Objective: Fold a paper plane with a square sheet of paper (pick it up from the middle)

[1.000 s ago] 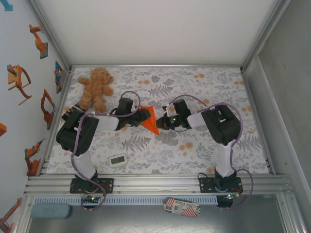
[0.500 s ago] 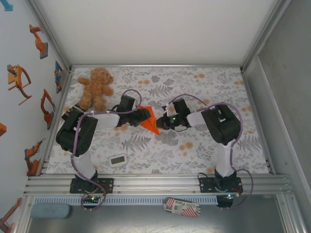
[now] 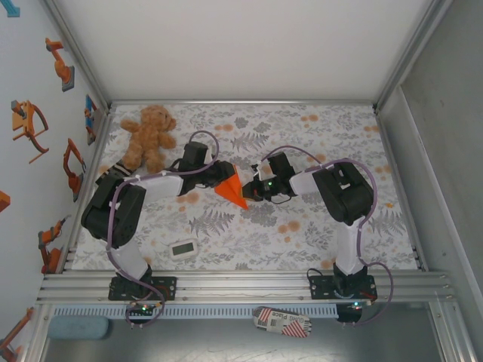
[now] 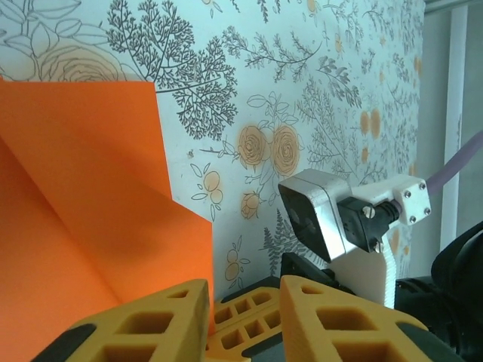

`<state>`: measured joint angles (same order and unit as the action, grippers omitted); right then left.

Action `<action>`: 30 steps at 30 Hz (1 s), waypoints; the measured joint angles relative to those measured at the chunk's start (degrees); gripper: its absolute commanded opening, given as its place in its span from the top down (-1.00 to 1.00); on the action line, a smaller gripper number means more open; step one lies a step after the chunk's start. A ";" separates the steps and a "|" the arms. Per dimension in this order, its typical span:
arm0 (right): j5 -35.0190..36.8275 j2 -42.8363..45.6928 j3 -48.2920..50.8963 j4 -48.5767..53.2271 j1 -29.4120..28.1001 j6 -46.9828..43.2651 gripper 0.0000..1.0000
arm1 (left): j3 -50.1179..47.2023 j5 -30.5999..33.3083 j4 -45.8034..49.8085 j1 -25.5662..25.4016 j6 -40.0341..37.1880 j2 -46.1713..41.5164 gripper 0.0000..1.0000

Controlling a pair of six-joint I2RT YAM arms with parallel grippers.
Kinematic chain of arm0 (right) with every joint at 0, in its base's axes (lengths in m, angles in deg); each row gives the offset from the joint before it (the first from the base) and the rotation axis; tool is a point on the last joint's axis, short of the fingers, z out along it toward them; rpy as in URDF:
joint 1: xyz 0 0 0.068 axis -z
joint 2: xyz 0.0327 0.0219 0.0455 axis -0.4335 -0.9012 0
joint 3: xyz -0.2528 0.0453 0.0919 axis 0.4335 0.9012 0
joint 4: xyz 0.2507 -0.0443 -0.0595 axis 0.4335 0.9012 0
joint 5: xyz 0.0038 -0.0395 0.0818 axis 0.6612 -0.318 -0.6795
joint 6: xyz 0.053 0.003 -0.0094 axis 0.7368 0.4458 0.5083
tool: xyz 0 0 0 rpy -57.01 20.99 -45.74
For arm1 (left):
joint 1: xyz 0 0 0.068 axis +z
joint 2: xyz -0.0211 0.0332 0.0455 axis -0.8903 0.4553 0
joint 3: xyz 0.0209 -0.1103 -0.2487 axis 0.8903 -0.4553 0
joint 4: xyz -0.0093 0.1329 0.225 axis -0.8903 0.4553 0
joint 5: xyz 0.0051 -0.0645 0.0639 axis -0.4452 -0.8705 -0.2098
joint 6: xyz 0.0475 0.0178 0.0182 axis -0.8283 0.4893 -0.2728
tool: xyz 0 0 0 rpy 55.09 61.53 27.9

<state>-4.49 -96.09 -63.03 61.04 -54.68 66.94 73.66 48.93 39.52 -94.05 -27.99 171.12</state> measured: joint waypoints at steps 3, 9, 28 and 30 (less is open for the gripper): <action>0.00 0.00 0.00 0.00 0.00 0.00 1.00 | -1.09 -0.90 -1.70 0.04 0.04 1.01 0.56; -0.13 -0.07 0.00 0.00 0.04 0.00 1.00 | -2.14 -2.75 -4.02 0.09 0.13 3.17 0.60; -0.37 -0.13 0.00 -0.11 0.13 -0.02 0.87 | -2.03 -3.69 -6.29 0.09 0.22 7.50 0.63; -0.46 -0.13 0.00 -0.09 0.17 0.00 0.85 | -2.03 -3.63 -6.25 0.09 0.22 7.50 0.63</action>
<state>-4.94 -96.22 -63.03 60.95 -54.51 66.94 71.63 45.31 33.27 -93.96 -27.77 178.62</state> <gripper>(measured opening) 0.069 0.186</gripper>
